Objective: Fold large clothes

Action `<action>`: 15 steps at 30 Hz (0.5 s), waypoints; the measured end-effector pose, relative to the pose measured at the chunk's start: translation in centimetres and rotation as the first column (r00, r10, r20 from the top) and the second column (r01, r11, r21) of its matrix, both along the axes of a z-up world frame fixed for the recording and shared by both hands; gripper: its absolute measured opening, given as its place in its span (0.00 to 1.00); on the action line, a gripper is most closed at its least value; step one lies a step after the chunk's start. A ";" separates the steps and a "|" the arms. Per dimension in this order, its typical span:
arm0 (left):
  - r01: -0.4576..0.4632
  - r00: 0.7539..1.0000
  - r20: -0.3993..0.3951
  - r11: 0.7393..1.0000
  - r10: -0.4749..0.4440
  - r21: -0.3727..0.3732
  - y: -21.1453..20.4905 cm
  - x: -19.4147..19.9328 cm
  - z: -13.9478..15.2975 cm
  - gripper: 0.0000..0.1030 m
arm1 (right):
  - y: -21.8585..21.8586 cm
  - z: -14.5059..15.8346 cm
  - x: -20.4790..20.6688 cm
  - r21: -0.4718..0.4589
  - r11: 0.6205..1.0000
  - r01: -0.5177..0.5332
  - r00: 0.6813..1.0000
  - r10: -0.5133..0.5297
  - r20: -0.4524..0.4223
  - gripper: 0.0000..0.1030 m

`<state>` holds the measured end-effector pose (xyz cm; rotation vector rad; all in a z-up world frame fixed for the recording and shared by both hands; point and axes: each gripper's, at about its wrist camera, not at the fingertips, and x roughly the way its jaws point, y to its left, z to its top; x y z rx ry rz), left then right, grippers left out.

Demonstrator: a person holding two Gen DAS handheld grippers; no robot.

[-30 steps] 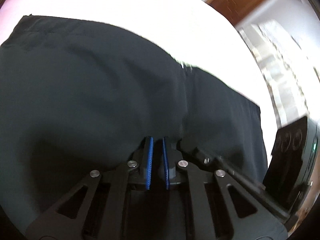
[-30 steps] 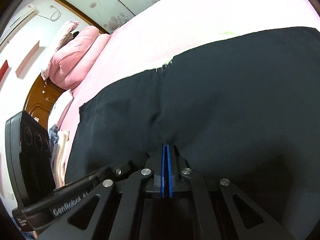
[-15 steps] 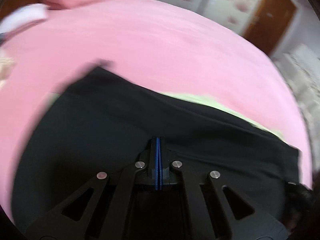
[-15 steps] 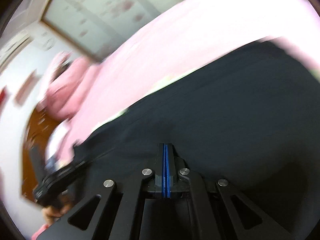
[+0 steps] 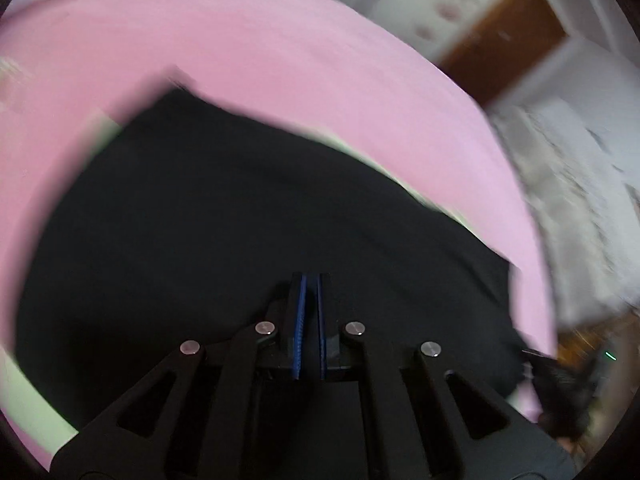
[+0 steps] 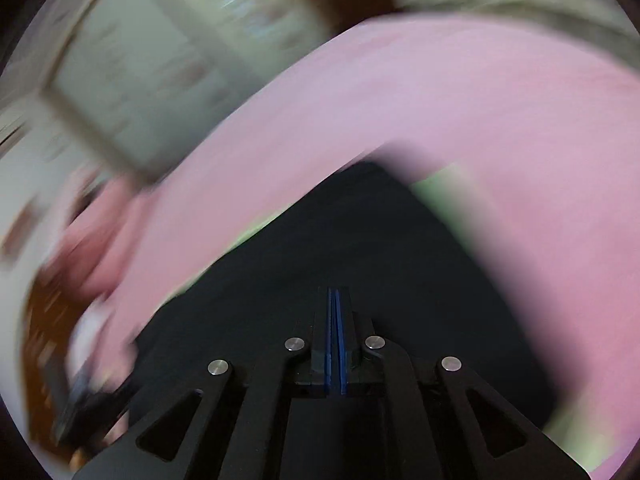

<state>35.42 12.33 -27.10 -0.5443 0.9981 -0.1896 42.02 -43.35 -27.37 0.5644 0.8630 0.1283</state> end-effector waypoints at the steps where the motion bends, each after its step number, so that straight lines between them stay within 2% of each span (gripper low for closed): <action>1: 0.050 0.998 -0.045 0.998 -0.052 -0.047 -2.2 -0.8 -0.8 0.01 | 2.7 -0.8 -0.3 0.065 0.992 -0.112 0.993 0.114 -0.018 0.03; 2: 0.066 0.994 -0.077 0.996 -0.071 -0.067 -3.4 -1.2 -1.5 0.01 | 5.0 -1.7 -0.7 0.120 0.973 -0.199 0.978 0.205 -0.036 0.03; 4: 0.064 0.991 -0.109 0.994 -0.073 -0.083 -5.1 -2.3 -2.8 0.01 | 8.3 -3.4 -1.3 0.162 0.941 -0.298 0.946 0.313 -0.079 0.03; 7: 0.031 0.993 -0.114 0.996 -0.041 -0.088 -4.6 -2.7 -3.8 0.01 | 9.9 -5.0 -2.1 0.184 0.923 -0.338 0.925 0.362 -0.113 0.03; 9: 0.010 0.991 -0.128 0.987 -0.031 -0.162 -2.9 -3.2 -4.8 0.01 | 8.1 -5.3 -1.8 0.192 0.919 -0.345 0.922 0.370 -0.115 0.02; 11: -0.003 0.992 -0.122 0.993 -0.011 -0.114 -1.5 -4.5 -4.8 0.01 | 6.1 -5.6 -1.5 0.172 0.926 -0.335 0.926 0.358 -0.124 0.00; 12: -0.012 0.993 -0.117 0.999 0.006 -0.050 -0.6 -4.1 -4.3 0.01 | 4.5 -5.8 -2.0 0.138 0.943 -0.304 0.936 0.323 -0.139 0.00; 13: -0.033 0.994 -0.105 0.998 0.038 0.052 0.6 -4.6 -3.9 0.01 | 2.0 -5.8 -2.2 0.106 0.963 -0.248 0.953 0.262 -0.151 0.00; 15: -0.087 0.990 -0.092 0.979 0.106 0.186 2.8 -5.5 -3.4 0.01 | -3.4 -6.0 -2.8 0.124 0.983 -0.133 0.977 0.151 -0.152 0.00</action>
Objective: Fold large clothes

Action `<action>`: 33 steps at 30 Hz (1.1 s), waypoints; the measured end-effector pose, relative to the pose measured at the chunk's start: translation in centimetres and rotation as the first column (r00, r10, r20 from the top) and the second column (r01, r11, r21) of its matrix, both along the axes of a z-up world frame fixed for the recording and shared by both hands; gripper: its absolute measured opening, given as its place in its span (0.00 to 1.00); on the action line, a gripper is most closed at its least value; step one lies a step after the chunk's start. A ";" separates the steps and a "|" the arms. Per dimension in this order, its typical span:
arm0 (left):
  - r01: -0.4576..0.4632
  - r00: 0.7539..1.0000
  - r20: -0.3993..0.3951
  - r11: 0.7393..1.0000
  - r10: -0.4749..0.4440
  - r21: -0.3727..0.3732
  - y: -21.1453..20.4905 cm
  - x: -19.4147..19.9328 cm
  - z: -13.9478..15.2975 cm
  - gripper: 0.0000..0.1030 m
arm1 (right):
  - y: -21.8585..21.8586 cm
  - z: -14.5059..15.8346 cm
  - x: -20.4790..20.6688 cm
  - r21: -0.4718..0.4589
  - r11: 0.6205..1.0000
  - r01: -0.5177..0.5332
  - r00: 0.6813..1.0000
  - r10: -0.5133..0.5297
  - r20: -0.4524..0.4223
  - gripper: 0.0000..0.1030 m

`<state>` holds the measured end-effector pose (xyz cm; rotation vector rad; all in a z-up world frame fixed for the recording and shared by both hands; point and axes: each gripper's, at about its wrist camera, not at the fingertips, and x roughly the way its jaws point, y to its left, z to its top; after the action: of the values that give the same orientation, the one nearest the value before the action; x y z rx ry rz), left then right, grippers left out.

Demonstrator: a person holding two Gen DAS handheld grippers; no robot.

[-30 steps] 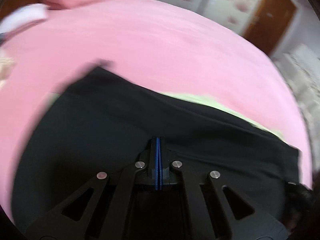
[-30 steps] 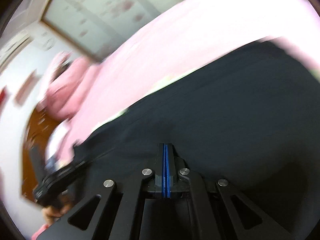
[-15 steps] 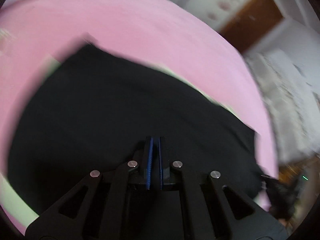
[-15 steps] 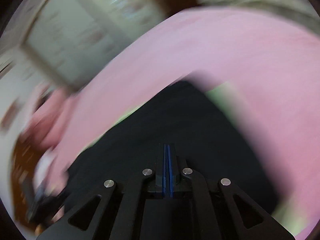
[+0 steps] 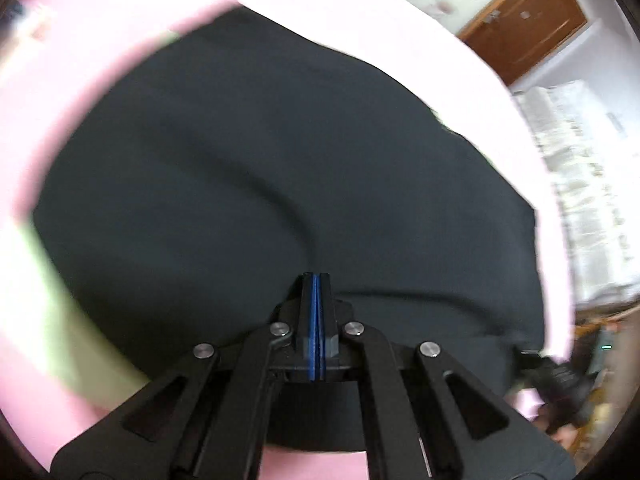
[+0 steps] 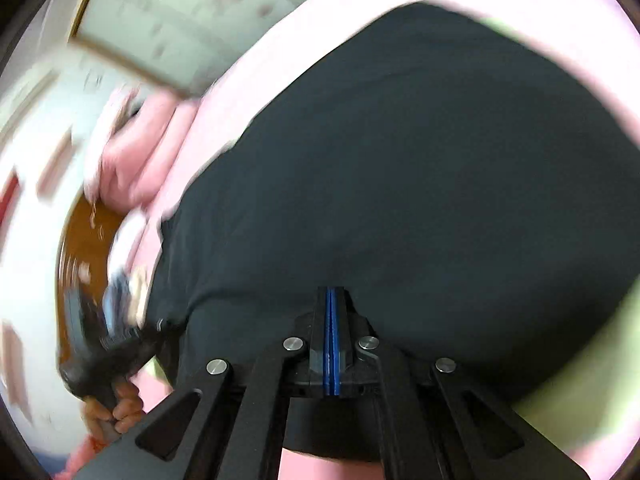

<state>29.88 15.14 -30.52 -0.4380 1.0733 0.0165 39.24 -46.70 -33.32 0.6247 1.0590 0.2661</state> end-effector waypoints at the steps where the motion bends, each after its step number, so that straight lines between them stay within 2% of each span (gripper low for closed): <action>1: -0.039 0.999 -0.021 0.996 0.041 0.083 1.3 -0.3 0.0 0.01 | -2.3 -0.2 0.7 -0.068 0.995 0.074 0.997 -0.075 -0.016 0.00; 2: -0.093 0.994 -0.041 0.978 0.102 0.187 3.2 -1.1 -0.5 0.01 | -4.4 -0.2 0.2 -0.134 0.982 0.135 0.990 -0.138 -0.013 0.00; 3: -0.097 0.995 -0.025 0.989 0.100 0.114 4.8 -1.8 -0.7 0.01 | -6.5 -0.1 -0.4 -0.143 0.973 0.180 0.983 -0.182 -0.004 0.00; 4: -0.117 0.993 -0.024 0.992 0.118 0.043 5.9 -2.4 -1.0 0.01 | -8.2 -0.2 -0.9 -0.096 0.973 0.210 0.977 -0.212 -0.016 0.00; 5: -0.133 0.990 -0.034 0.991 0.134 0.017 6.4 -2.7 -1.1 0.01 | -8.9 0.0 -1.1 -0.099 0.969 0.228 0.972 -0.232 -0.027 0.00; 7: -0.145 0.988 -0.047 0.988 0.147 0.056 6.6 -3.0 -0.8 0.01 | -7.9 0.7 -0.7 -0.221 0.957 0.188 0.980 -0.196 -0.014 0.00; 8: -0.141 0.988 -0.040 0.985 0.146 0.099 6.2 -3.1 -0.5 0.01 | -7.0 1.1 -0.3 -0.306 0.938 0.162 0.985 -0.171 -0.005 0.00; 10: -0.156 0.986 -0.043 0.979 0.163 0.130 6.0 -3.3 -0.3 0.01 | -5.7 1.7 0.6 -0.417 0.895 0.154 0.985 -0.172 -0.006 0.00; 12: -0.199 0.976 -0.059 0.970 0.209 0.139 5.7 -3.6 0.0 0.01 | -4.5 2.2 1.6 -0.516 0.839 0.174 0.978 -0.209 -0.010 0.00; 14: -0.223 0.968 -0.080 0.964 0.236 0.143 5.8 -3.8 0.3 0.01 | 1.4 2.5 2.5 -0.592 0.774 0.225 0.963 -0.270 0.012 0.00; 15: -0.228 0.966 -0.088 0.963 0.242 0.141 5.7 -4.0 0.4 0.01 | 1.7 3.0 2.7 -0.598 0.761 0.251 0.954 -0.299 0.019 0.00; 16: -0.241 0.958 -0.116 0.957 0.261 0.164 5.9 -4.3 0.6 0.01 | 2.0 3.5 3.1 -0.576 0.772 0.268 0.949 -0.316 0.017 0.00; 17: -0.252 0.951 -0.140 0.951 0.278 0.179 6.4 -3.1 0.6 0.01 | 2.4 3.9 3.6 -0.522 0.815 0.253 0.956 -0.294 0.005 0.00; 18: -0.256 0.948 -0.148 0.951 0.282 0.171 6.1 -2.7 1.8 0.01 | 2.7 4.2 4.3 -0.491 0.838 0.236 0.962 -0.273 -0.004 0.00; 20: -0.273 0.942 -0.175 0.957 0.287 0.097 6.6 -4.1 1.6 0.01 | 4.2 5.0 5.7 -0.434 0.883 0.180 0.978 -0.206 -0.014 0.00; 23: -0.292 0.930 -0.222 0.956 0.292 0.037 6.6 -5.5 0.2 0.01 | 6.8 6.1 7.7 -0.382 0.920 0.085 0.995 -0.098 -0.015 0.00; 26: -0.298 0.925 -0.244 0.954 0.292 0.012 6.1 -6.1 -0.6 0.02 | 10.7 6.8 10.0 -0.323 0.946 0.005 1.000 -0.008 -0.008 0.03; 29: -0.263 0.939 -0.221 0.964 0.265 0.039 5.1 -5.9 -0.5 0.02 | 14.5 6.5 12.7 -0.263 0.962 -0.068 0.998 0.061 -0.033 0.03; 32: -0.256 0.941 -0.223 0.966 0.254 0.021 4.6 -5.5 -0.5 0.02 | 19.6 4.8 16.8 -0.223 0.967 -0.126 0.989 0.105 -0.102 0.03; 33: -0.254 0.942 -0.224 0.967 0.250 0.013 4.6 -5.6 -0.5 0.02 | 21.3 4.6 16.8 -0.224 0.965 -0.138 0.987 0.115 -0.116 0.03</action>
<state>24.28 19.75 -31.02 -0.5969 1.2338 0.2908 56.08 -25.37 -28.69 0.3635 1.2110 0.2189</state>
